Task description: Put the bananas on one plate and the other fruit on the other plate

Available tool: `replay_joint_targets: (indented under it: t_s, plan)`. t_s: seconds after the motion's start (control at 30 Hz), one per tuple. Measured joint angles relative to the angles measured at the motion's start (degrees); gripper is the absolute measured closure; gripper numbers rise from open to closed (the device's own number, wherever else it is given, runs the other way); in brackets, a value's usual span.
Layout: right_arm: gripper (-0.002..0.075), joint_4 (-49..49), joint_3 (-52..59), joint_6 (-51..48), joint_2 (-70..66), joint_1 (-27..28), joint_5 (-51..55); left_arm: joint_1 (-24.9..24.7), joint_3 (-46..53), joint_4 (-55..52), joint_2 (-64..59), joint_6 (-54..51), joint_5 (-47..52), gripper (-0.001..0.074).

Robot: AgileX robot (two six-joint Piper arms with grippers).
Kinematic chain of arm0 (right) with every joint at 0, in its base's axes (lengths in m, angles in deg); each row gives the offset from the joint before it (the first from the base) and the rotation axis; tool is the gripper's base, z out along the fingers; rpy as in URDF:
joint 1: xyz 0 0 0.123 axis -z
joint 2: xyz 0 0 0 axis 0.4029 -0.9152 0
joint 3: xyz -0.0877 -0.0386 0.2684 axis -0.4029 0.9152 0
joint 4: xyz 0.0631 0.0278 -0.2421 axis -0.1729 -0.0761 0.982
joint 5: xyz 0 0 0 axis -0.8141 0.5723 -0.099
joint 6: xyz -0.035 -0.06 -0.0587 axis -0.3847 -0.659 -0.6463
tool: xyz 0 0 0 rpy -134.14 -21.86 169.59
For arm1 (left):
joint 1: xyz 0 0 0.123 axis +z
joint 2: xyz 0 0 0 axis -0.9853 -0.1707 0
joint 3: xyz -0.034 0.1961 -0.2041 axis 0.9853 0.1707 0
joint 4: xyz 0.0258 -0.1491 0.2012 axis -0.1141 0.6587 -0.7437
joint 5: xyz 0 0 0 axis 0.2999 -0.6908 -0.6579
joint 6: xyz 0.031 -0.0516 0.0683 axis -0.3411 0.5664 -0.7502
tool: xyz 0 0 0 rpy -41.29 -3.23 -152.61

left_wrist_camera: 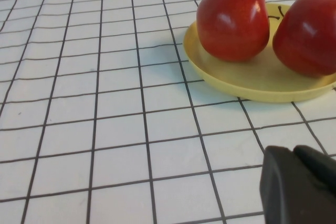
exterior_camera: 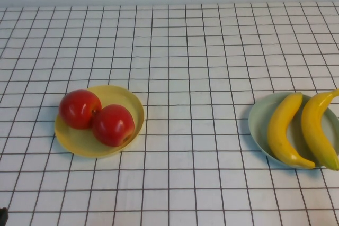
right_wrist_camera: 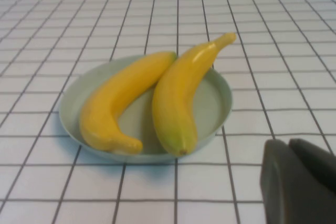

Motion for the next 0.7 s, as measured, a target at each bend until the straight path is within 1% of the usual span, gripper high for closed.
replay_joint_targets:
  t_s: [0.1, 0.7]
  plan:
    - [0.0741, 0.00, 0.13, -1.12, 0.00, 0.00, 1.72, 0.00, 0.00, 0.00, 0.00, 0.00, 0.00, 0.0738]
    - [0.0742, -0.18, 0.13, -1.12, 0.00, 0.00, 2.08, 0.00, 0.00, 0.00, 0.00, 0.00, 0.00, 0.0738]
